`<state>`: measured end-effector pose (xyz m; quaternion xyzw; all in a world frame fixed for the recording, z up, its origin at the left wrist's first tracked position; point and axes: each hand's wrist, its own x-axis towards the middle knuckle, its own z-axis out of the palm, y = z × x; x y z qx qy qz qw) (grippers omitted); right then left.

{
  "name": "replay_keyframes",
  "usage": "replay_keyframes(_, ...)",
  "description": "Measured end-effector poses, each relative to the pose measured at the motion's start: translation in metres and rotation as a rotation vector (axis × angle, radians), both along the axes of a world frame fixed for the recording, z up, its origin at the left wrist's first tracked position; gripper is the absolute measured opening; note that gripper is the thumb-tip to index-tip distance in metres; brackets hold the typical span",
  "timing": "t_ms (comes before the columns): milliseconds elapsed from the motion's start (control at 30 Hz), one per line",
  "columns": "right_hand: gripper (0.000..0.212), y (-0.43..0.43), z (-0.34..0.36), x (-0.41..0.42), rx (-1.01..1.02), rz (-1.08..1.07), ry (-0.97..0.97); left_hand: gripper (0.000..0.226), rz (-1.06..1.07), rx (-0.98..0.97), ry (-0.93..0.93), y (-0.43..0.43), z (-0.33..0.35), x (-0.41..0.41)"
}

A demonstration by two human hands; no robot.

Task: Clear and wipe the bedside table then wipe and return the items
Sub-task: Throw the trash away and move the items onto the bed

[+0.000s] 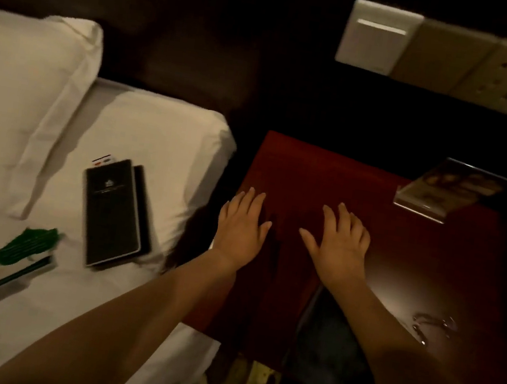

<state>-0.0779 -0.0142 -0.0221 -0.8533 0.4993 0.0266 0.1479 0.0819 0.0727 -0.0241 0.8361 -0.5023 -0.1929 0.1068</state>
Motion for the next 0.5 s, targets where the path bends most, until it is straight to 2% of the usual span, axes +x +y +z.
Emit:
replay_keyframes(267, 0.070, -0.041, -0.006, -0.091, 0.091, -0.208, -0.038, 0.058, -0.205, 0.046, 0.002, -0.070, -0.007, -0.077)
replay_keyframes(400, 0.070, -0.066, -0.009, -0.129, 0.157, -0.346, -0.162, 0.057, -0.243, 0.039, 0.100, -0.113, -0.005, -0.107)
replay_keyframes(500, 0.070, -0.085, -0.011, -0.152, 0.182, -0.413, -0.216, 0.060, -0.159, 0.012, 0.234, -0.149, -0.001, -0.131)
